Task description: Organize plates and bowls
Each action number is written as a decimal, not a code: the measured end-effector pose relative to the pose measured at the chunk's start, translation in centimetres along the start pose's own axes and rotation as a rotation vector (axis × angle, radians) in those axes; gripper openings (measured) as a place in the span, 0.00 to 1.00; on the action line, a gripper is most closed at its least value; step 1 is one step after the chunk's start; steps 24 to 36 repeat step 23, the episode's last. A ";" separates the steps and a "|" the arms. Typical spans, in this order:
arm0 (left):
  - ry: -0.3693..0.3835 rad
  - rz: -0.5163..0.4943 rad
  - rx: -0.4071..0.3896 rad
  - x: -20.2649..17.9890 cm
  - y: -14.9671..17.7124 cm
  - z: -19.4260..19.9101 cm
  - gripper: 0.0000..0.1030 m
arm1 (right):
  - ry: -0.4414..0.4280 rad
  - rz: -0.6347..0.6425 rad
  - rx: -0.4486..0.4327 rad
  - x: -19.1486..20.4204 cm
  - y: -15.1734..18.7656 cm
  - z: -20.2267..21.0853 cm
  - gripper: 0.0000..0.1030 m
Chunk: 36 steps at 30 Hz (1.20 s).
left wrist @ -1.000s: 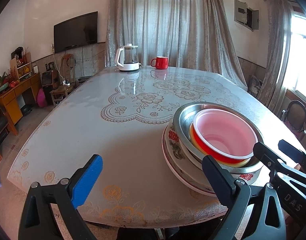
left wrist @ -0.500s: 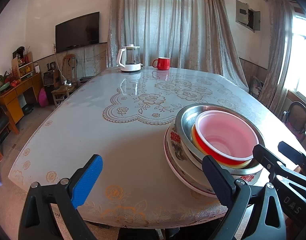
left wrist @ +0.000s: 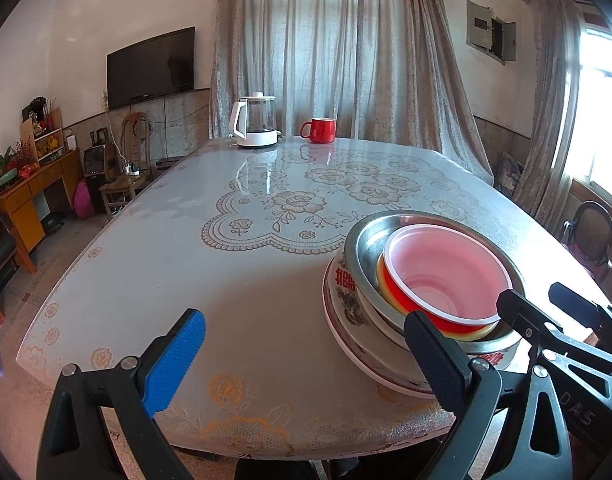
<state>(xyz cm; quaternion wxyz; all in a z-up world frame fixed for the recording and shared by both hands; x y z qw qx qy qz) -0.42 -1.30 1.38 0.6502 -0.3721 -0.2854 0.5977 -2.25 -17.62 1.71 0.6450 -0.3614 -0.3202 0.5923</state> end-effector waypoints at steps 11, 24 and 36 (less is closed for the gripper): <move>0.005 -0.005 -0.014 -0.4 -0.3 0.0 0.97 | -0.006 -0.011 0.007 -0.4 0.0 -0.4 0.70; 0.017 -0.023 -0.065 -0.8 -1.0 0.6 0.94 | -0.012 -0.016 -0.018 -1.0 -0.3 0.1 0.70; 0.017 -0.023 -0.065 -0.8 -1.0 0.6 0.94 | -0.012 -0.016 -0.018 -1.0 -0.3 0.1 0.70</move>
Point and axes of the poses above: each gripper's, at about its wrist camera, not at the fingertips, and z roughly against the way its jaws point, x to its left, y to its underside, the point moved 1 cm from there along -z, roughly the way its jaws point, and after that the axes turned 2 degrees about z, right-handed, at the moved point
